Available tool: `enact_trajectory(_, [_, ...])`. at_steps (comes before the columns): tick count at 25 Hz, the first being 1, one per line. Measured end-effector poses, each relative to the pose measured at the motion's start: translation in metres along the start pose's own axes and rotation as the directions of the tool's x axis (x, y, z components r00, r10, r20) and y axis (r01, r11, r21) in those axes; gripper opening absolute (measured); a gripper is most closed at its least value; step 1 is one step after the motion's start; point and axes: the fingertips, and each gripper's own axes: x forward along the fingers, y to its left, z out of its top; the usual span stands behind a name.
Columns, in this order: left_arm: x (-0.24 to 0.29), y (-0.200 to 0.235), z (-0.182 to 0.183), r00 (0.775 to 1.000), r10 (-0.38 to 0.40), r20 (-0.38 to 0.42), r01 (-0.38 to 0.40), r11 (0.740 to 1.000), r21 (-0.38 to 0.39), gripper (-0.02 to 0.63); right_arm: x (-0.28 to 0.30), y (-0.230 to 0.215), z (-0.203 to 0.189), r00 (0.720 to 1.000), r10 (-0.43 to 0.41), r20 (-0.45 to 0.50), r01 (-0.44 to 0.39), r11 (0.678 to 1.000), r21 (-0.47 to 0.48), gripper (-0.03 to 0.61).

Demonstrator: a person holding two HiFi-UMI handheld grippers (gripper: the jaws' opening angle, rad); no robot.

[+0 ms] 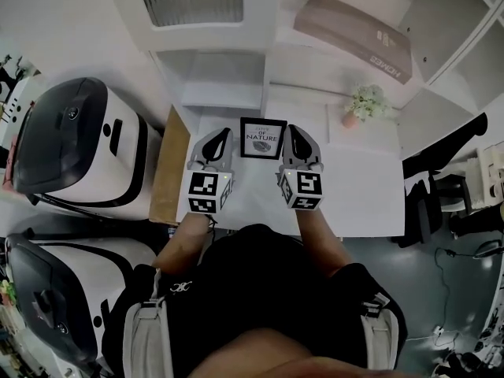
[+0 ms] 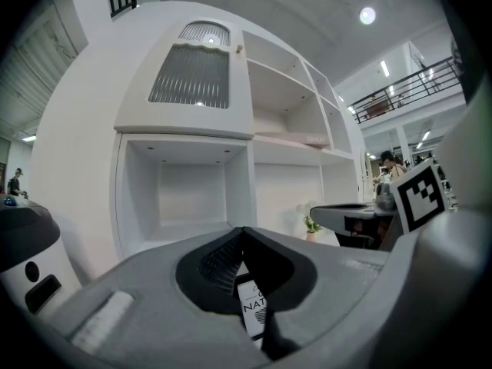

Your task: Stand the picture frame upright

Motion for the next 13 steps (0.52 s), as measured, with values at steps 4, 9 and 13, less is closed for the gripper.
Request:
enact_trajectory(4, [-0.0001, -0.0027, 0.0017, 1.000, -0.006, 0.002, 0.006, 1.000, -0.014, 0.017, -0.0015, -0.0011, -0.0008, 1.000, -0.003, -0.002, 0.003, 1.000, 0.001, 0.002])
enact_trajectory(9, [0.0016, -0.0070, 0.0043, 1.000, -0.014, 0.011, 0.014, 1.000, -0.015, 0.017, -0.0024, -0.0027, 0.0002, 1.000, 0.001, 0.004, -0.001, 1.000, 0.001, 0.002])
enact_trajectory(13, [0.0023, -0.0089, 0.0062, 1.000, -0.015, 0.014, 0.015, 1.000, -0.015, 0.017, -0.0034, -0.0039, -0.0012, 1.000, 0.005, 0.004, -0.006, 1.000, 0.012, 0.002])
